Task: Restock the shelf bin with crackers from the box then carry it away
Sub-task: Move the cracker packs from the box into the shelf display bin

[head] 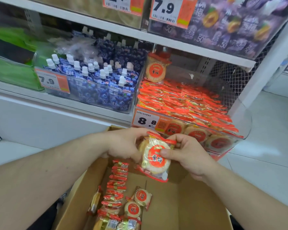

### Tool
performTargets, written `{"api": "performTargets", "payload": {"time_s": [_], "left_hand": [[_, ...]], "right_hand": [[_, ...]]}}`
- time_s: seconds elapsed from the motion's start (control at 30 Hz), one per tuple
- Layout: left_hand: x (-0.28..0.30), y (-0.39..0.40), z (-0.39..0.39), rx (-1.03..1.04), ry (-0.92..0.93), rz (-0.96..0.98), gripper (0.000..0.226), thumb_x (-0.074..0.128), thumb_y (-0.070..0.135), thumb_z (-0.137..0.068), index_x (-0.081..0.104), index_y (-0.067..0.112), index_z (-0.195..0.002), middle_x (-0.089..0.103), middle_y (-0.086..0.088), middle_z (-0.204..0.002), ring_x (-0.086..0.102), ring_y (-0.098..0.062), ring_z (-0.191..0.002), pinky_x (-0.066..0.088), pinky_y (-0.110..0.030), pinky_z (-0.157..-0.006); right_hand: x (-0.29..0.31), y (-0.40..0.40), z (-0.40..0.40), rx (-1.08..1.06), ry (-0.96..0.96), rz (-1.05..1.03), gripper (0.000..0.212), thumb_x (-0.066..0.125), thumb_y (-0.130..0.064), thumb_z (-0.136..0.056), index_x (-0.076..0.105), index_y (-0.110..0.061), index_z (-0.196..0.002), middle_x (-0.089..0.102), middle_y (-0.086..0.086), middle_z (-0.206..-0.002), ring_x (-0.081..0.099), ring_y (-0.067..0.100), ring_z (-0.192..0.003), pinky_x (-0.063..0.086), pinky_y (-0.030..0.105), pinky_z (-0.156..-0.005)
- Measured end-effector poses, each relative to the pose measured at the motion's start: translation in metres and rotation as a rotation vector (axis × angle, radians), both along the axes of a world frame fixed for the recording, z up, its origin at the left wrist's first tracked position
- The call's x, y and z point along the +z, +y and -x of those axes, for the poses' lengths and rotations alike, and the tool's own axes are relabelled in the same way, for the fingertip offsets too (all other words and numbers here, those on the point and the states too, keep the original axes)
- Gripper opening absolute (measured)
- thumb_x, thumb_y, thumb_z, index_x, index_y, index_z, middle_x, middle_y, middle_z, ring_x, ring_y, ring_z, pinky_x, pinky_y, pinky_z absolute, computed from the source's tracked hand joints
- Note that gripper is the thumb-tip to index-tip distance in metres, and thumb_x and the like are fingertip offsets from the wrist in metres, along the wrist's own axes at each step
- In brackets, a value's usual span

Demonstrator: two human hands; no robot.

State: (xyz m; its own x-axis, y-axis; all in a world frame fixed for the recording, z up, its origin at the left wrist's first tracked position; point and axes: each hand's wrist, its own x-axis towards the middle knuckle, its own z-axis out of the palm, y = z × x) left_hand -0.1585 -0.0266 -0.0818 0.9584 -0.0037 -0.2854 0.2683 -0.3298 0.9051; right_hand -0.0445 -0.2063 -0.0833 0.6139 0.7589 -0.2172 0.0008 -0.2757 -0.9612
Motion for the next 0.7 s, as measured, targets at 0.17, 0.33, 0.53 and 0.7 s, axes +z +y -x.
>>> {"api": "performTargets", "payload": {"time_s": [0.17, 0.33, 0.53, 0.7], "left_hand": [[0.011, -0.002, 0.000, 0.081, -0.085, 0.163, 0.074, 0.074, -0.003, -0.064, 0.052, 0.031, -0.127, 0.063, -0.012, -0.122, 0.063, -0.029, -0.111, 0.052, -0.050, -0.095], [0.019, -0.002, -0.004, 0.151, -0.222, 0.159, 0.076, 0.073, -0.006, -0.078, 0.048, 0.042, -0.130, 0.060, -0.007, -0.121, 0.065, -0.018, -0.103, 0.056, -0.035, -0.088], [0.036, 0.007, -0.009, 0.258, -0.354, 0.132, 0.095, 0.079, 0.004, -0.076, 0.031, 0.056, -0.139, 0.040, -0.009, -0.143, 0.058, -0.013, -0.109, 0.055, -0.025, -0.078], [0.043, 0.016, -0.022, 0.614, -0.612, -0.119, 0.066, 0.078, 0.024, -0.078, 0.041, 0.036, -0.131, 0.059, 0.017, -0.112, 0.063, -0.005, -0.087, 0.054, -0.025, -0.078]], "right_hand": [[0.010, 0.005, 0.007, -0.119, -0.220, -0.066, 0.047, 0.086, -0.008, -0.060, 0.058, -0.015, -0.097, 0.070, 0.014, -0.090, 0.069, 0.019, -0.070, 0.060, 0.036, -0.064], [0.014, 0.009, 0.003, -0.264, -0.321, -0.151, 0.071, 0.092, -0.042, -0.052, 0.054, -0.030, -0.111, 0.062, 0.019, -0.100, 0.058, 0.025, -0.074, 0.057, 0.053, -0.075], [0.046, 0.017, -0.007, 0.018, -0.216, -0.107, 0.055, 0.090, -0.021, -0.061, 0.063, -0.004, -0.106, 0.073, 0.013, -0.099, 0.070, 0.034, -0.092, 0.059, 0.043, -0.080], [0.085, 0.053, -0.046, -0.108, -0.244, -0.197, 0.028, 0.074, 0.004, -0.076, 0.065, -0.002, -0.102, 0.072, 0.015, -0.091, 0.069, 0.012, -0.061, 0.048, 0.016, -0.047]]}}
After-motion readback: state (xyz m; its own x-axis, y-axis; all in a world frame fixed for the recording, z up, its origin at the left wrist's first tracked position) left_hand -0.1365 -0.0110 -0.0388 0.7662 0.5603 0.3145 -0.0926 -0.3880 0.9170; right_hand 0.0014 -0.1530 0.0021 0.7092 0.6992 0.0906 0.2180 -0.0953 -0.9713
